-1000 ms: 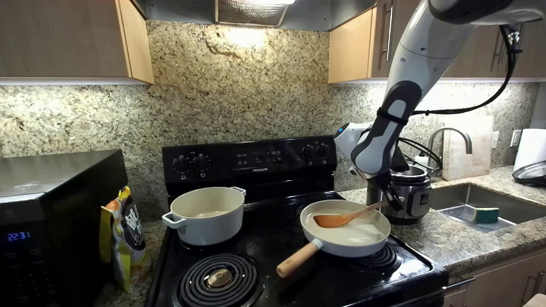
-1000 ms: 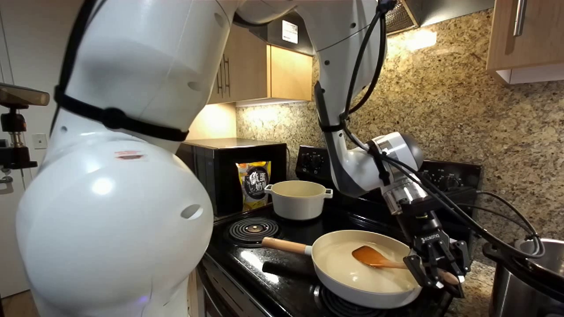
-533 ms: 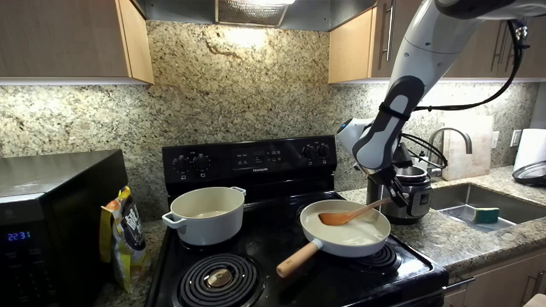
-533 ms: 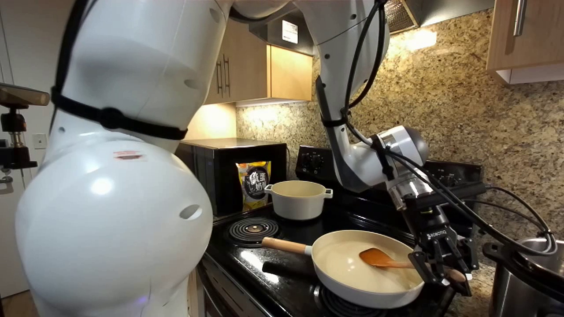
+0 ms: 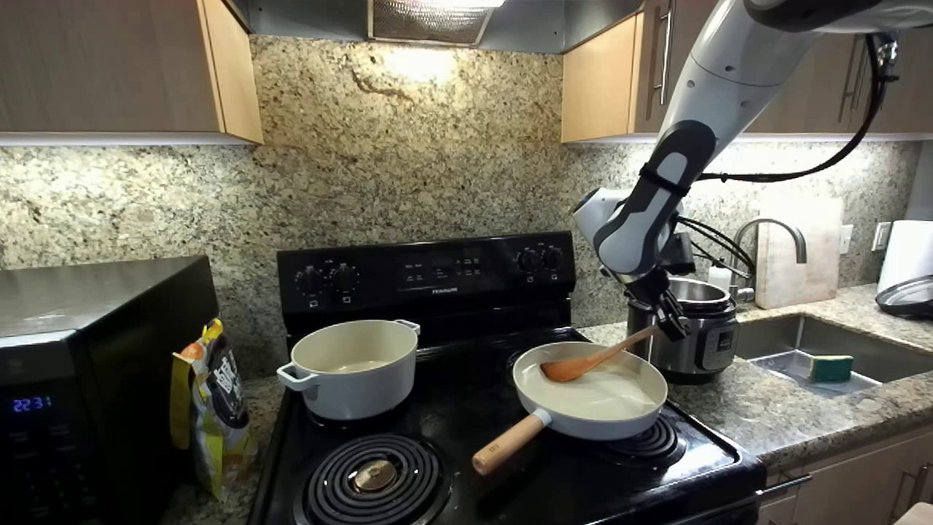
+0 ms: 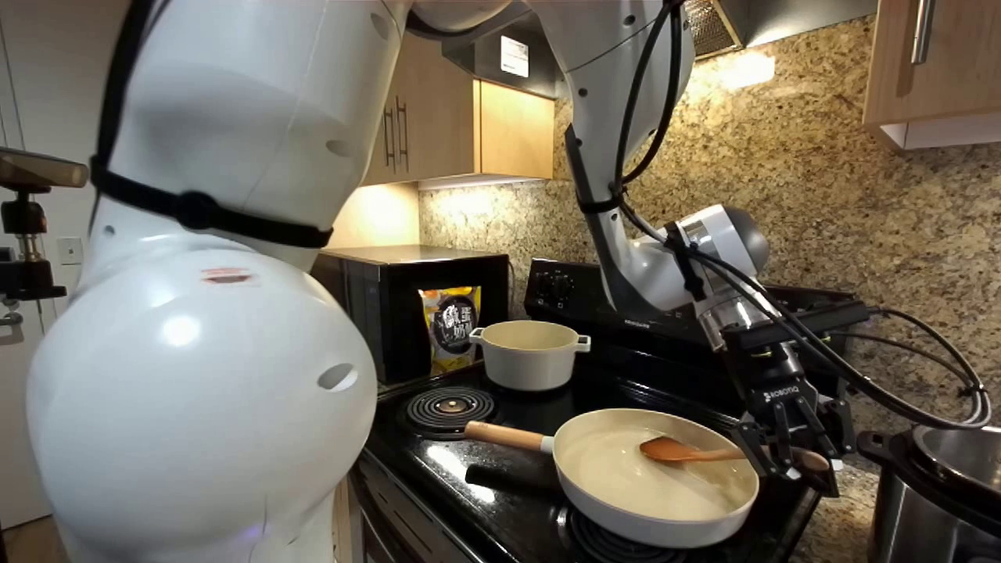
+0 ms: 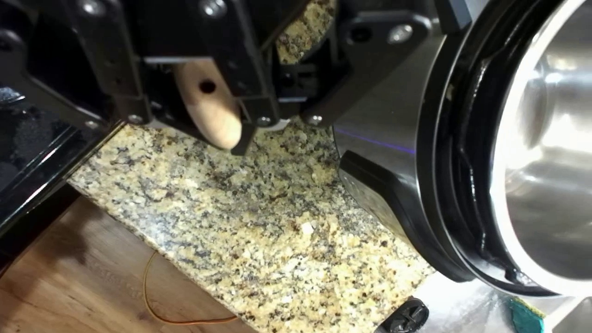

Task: Use the wooden spatula to stir the pan

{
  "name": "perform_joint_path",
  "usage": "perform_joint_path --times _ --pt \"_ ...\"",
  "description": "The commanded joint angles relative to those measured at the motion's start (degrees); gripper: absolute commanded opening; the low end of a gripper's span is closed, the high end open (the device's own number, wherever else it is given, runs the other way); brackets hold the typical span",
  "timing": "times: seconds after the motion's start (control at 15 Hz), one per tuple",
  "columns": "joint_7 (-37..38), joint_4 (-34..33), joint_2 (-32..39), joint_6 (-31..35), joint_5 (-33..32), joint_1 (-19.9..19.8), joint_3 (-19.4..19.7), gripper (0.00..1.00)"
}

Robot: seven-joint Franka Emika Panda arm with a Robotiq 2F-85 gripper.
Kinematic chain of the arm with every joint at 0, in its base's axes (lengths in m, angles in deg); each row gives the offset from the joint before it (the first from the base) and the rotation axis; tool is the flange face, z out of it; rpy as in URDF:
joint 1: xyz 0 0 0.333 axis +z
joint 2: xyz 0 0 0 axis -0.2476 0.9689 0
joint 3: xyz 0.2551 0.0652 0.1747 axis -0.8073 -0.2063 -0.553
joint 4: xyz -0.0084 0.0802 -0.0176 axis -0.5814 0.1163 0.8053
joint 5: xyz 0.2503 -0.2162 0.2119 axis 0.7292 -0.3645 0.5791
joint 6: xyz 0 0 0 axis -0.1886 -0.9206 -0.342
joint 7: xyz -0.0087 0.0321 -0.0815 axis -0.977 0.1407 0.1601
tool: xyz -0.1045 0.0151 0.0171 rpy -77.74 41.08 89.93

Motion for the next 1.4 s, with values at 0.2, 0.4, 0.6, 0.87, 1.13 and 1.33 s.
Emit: perform_joint_path --times 0.2,0.4,0.6,0.87,1.13,1.33 --pt "0.13 -1.48 0.73 -3.26 1.35 1.57 -2.26 0.03" --pt "0.13 -0.81 1.04 -3.65 0.88 2.28 -2.98 0.03" --pt "0.01 0.73 0.86 -3.82 0.22 2.54 -3.39 0.03" --pt "0.01 3.83 -0.35 -3.58 -0.57 2.44 -3.21 0.03" --pt "0.02 6.4 -1.0 -3.46 -0.61 2.07 -2.92 0.03" --pt "0.27 7.79 -1.46 -3.56 -0.66 1.76 -2.4 0.03"
